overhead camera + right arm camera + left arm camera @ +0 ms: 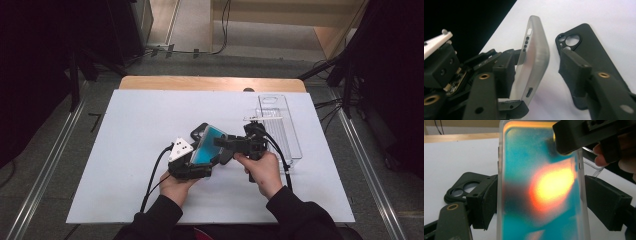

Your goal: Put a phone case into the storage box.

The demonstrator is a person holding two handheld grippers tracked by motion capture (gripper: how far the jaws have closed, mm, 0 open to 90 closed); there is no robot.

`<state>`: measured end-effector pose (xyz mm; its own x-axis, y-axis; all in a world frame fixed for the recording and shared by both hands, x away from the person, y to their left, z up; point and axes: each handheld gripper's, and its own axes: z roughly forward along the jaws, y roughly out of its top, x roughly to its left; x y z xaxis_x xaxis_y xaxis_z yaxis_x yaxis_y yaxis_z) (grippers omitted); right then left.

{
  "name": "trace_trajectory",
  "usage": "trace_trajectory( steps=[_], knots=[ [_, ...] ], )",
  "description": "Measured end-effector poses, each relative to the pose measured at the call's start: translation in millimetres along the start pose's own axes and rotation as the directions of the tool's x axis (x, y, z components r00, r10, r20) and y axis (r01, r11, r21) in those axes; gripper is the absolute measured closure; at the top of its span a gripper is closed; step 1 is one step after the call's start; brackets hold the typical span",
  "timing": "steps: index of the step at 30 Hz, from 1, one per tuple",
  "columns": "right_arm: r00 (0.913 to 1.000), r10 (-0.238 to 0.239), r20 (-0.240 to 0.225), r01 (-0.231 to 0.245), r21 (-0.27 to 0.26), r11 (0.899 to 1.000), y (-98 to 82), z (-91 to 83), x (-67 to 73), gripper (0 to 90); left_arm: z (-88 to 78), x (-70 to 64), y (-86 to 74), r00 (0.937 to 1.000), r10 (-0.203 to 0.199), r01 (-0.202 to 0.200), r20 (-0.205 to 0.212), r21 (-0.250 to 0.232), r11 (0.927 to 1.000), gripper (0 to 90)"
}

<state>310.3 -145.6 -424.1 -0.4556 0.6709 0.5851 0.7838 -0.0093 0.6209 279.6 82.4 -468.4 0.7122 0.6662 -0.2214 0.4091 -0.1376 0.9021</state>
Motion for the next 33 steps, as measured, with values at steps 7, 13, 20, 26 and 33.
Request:
trace_trajectory(
  steps=[7,13,20,26,33],
  knots=[
    [0.9968,0.071,-0.037,-0.070,0.018,0.997,3.7,1.0,-1.3,75.5,0.5,-2.2,-0.1,1.0000,0.005,-0.005,-0.005,0.001,1.0000,16.1],
    [0.9938,0.091,-0.064,-0.090,0.024,0.996,4.8,-1.7,-0.9,76.7,0.6,-3.4,5.0,1.0000,0.006,-0.006,0.000,0.033,0.9994,15.5],
    [0.9978,0.058,-0.032,-0.058,0.014,0.998,7.8,-7.8,-0.6,77.1,0.2,0.5,15.5,0.9982,-0.059,0.058,0.005,0.130,0.9897,5.8],
    [0.9998,0.015,0.009,-0.015,0.003,1.000,10.0,-14.7,-5.5,77.0,-6.0,8.4,24.9,0.9950,-0.096,0.090,0.027,0.174,0.9806,6.3],
    [0.9952,-0.091,0.037,0.090,0.009,0.996,10.3,-21.0,-2.3,77.1,-7.5,17.1,31.9,0.9958,-0.064,0.042,0.065,0.288,0.9567,14.5]
  ],
)
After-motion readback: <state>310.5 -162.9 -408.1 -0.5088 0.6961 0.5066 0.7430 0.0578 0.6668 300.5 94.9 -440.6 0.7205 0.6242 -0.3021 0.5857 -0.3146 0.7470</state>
